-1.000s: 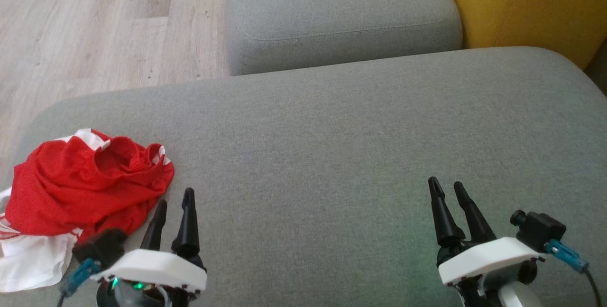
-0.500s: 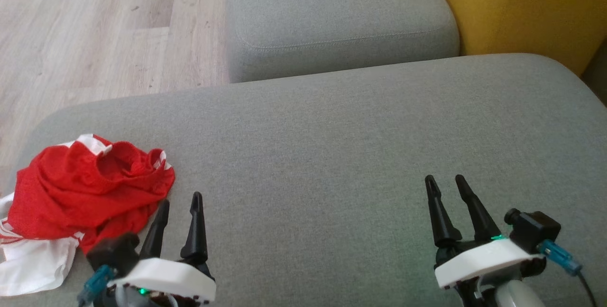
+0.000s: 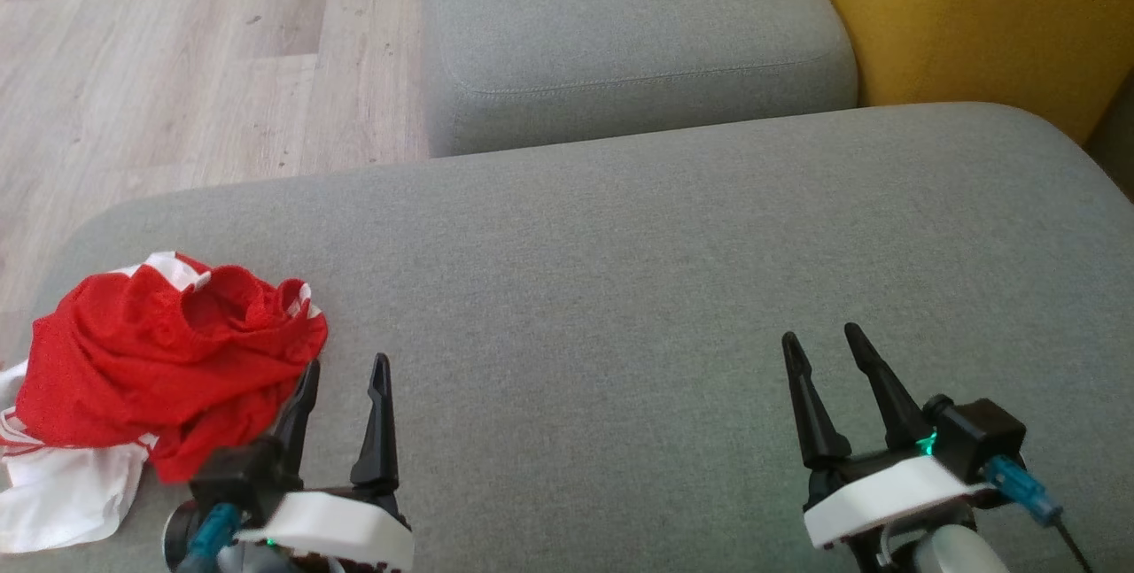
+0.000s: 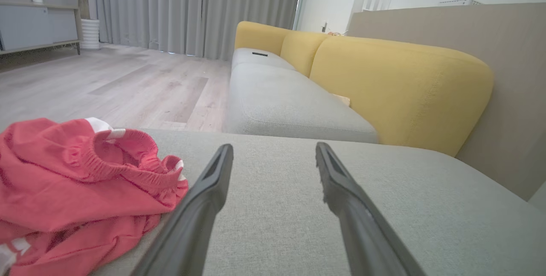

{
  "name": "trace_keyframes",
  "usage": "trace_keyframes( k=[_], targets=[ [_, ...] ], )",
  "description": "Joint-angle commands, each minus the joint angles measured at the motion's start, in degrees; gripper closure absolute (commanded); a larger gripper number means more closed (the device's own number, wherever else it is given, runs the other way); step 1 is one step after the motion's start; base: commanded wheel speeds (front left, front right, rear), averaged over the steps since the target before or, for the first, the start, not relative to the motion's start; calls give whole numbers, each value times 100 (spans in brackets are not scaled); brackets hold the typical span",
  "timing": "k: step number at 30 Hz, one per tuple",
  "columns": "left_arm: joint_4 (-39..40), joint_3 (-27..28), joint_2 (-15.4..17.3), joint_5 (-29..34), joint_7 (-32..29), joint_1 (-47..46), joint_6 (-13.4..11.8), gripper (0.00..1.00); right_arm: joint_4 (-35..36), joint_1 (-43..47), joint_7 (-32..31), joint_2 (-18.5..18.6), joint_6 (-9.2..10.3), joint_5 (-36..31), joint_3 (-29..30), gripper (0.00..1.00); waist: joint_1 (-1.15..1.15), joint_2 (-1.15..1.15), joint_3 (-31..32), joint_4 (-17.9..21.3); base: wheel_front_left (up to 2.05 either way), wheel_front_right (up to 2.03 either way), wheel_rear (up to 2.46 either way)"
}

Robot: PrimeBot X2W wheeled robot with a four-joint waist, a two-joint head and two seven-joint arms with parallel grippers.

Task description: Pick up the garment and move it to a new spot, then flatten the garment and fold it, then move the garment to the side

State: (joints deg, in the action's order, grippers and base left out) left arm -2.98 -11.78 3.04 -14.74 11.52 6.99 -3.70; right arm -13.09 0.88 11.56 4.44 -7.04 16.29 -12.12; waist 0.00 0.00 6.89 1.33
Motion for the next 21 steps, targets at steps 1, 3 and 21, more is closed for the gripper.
trace_keyframes(
  k=[1,3,21],
  targets=[
    [245,158,33,205,100,-174,-65,0,172,-142,93,-2,-40,-199,-97,0,0,0,-6,-6,0,0,0],
    [274,164,28,337,133,-165,-76,0,166,-150,127,-3,-40,-340,-99,0,0,0,-12,-14,0,0,0],
    [424,148,7,1317,348,-74,-149,0,200,-181,344,22,-45,-1233,-249,0,0,0,-53,-146,0,0,0]
  ],
)
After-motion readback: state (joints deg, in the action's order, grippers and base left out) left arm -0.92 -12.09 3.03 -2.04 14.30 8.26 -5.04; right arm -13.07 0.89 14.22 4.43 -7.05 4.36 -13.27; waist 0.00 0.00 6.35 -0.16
